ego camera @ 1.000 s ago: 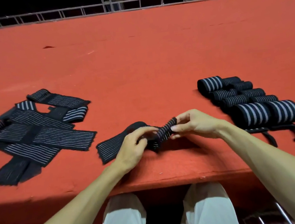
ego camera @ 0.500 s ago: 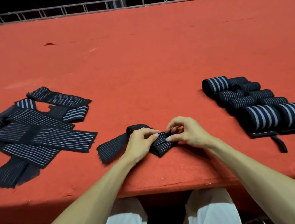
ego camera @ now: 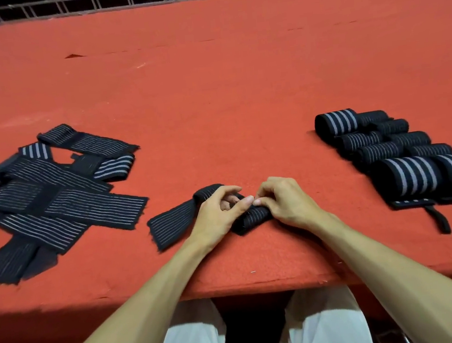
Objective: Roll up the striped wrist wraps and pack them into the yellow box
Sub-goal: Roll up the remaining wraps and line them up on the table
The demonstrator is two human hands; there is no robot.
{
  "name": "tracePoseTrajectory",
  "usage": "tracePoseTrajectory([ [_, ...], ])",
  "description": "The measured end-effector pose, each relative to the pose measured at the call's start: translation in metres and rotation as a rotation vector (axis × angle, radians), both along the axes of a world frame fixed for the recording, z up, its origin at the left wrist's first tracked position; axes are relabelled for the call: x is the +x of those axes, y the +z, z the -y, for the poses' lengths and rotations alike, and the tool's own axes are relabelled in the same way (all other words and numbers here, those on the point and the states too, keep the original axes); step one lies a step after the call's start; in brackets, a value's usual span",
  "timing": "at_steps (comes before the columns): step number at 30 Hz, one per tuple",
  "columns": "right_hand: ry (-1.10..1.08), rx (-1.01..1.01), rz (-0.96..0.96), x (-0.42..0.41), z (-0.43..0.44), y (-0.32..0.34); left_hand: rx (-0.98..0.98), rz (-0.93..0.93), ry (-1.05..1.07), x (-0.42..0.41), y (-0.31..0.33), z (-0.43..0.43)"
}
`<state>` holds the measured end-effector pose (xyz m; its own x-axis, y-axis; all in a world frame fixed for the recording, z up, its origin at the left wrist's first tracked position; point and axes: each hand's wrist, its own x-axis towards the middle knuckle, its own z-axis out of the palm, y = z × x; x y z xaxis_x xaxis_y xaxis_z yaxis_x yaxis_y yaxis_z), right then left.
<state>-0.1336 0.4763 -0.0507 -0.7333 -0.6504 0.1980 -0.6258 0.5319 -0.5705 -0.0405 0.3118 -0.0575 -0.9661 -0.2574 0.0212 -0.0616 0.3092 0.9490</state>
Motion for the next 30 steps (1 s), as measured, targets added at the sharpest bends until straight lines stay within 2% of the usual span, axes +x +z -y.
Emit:
tracePoseTrajectory([
  [4, -0.194, -0.095, 0.056, 0.008, 0.005, -0.004, -0.142, -0.011, 0.071, -0.001, -0.005, -0.006],
  [9, -0.349, -0.151, 0.136, 0.010, 0.013, -0.008, -0.073, -0.054, 0.085, -0.005, -0.007, -0.006],
  [13, -0.524, -0.341, 0.335, -0.009, 0.014, -0.001, -0.031, -0.057, 0.060, -0.002, -0.006, -0.004],
  [15, -0.553, -0.369, 0.352, -0.015, 0.012, 0.006, -0.058, -0.055, 0.037, 0.000, 0.000, -0.003],
  [20, -0.477, -0.554, 0.335, -0.013, 0.006, 0.041, -0.403, -0.059, -0.106, -0.002, 0.044, -0.010],
  [23, -0.400, -0.761, 0.338, -0.003, -0.004, 0.088, -0.545, -0.051, -0.209, 0.004, 0.077, -0.011],
  [26, -0.304, -0.910, 0.392, 0.011, -0.011, 0.135, -0.548, -0.078, -0.193, 0.012, 0.100, -0.007],
  [30, -0.177, -0.926, 0.347, 0.033, -0.017, 0.187, -0.341, -0.162, -0.234, 0.035, 0.147, -0.012],
])
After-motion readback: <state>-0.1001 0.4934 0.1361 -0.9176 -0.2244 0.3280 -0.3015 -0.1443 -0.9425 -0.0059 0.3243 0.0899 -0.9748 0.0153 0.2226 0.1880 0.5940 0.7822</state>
